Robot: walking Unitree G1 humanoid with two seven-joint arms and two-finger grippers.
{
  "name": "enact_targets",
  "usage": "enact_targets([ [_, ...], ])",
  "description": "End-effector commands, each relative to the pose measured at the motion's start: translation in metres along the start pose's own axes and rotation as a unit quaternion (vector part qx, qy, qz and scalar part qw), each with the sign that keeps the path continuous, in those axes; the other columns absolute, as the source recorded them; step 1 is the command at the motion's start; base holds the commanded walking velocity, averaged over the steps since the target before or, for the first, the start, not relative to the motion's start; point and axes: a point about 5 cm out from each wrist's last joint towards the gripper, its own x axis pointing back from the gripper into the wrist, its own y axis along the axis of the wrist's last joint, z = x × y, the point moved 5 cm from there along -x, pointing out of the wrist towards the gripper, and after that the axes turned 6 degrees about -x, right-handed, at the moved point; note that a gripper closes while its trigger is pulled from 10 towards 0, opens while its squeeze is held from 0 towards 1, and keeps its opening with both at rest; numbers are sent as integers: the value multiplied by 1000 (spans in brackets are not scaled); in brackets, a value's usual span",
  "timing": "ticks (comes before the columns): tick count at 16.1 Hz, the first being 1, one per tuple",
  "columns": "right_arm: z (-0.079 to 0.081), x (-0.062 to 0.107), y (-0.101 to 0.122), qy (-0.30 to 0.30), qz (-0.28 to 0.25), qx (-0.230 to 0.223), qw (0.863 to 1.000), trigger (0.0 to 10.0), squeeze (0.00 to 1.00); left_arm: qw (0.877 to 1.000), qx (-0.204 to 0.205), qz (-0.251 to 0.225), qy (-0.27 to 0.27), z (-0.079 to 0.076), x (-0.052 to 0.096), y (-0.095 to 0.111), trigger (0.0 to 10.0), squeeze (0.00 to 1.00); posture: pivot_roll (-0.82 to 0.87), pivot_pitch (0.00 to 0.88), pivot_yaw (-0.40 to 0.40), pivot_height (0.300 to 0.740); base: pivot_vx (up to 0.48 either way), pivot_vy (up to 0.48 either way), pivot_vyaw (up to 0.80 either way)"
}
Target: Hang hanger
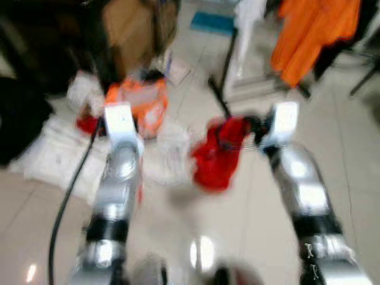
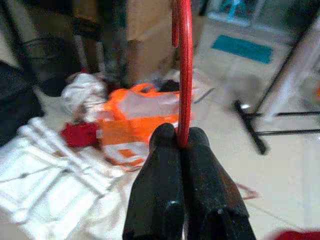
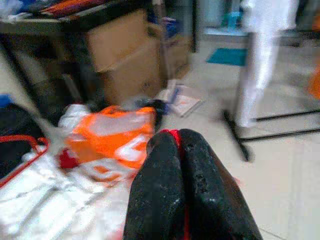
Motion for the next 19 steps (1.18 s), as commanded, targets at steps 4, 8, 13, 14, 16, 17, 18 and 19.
enact_targets([
  [4, -2, 2, 11, 6, -20, 13, 1000, 0, 0, 1000, 6, -8, -12, -9, -1, 4, 10000, 0, -132, 171, -6, 740, 435, 0, 425],
  [8, -1, 0, 13, 12, -22, 20, 999, 0, 0, 1000, -2, -11, -1, -6, -1, 6, 10000, 0, -126, 171, -8, 740, 434, 0, 423],
  [13, 12, -8, 27, 56, -27, 59, 996, 0, 0, 995, -58, -82, -21, -15, 4, 44, 10000, 0, -107, 166, -23, 740, 0, 0, 0],
  [14, 12, -9, 25, 56, -24, 56, 997, 0, 0, 995, -58, -78, -20, -15, 4, 40, 10000, 0, -107, 166, -23, 740, 0, 0, 0],
  [16, 15, -10, 22, 59, -20, 54, 997, 0, 0, 997, -52, -58, -22, -15, 5, 28, 10000, 0, -107, 166, -23, 740, 0, 0, 0],
  [17, 17, -10, 19, 58, -18, 52, 997, 0, 0, 997, -47, -50, -30, -17, 7, 23, 10000, 0, -95, 163, -34, 740, 0, 0, 0],
  [18, 15, -12, 19, 45, -17, 42, 998, 0, 0, 996, -35, -46, -60, -24, 11, 20, 10000, 0, -95, 168, -33, 740, 0, 0, 0],
  [19, 13, -15, 20, 32, -17, 40, 999, 0, 0, 993, -46, -51, -100, -30, 15, 21, 10000, 0, -99, 172, -32, 740, 0, 0, 0],
])
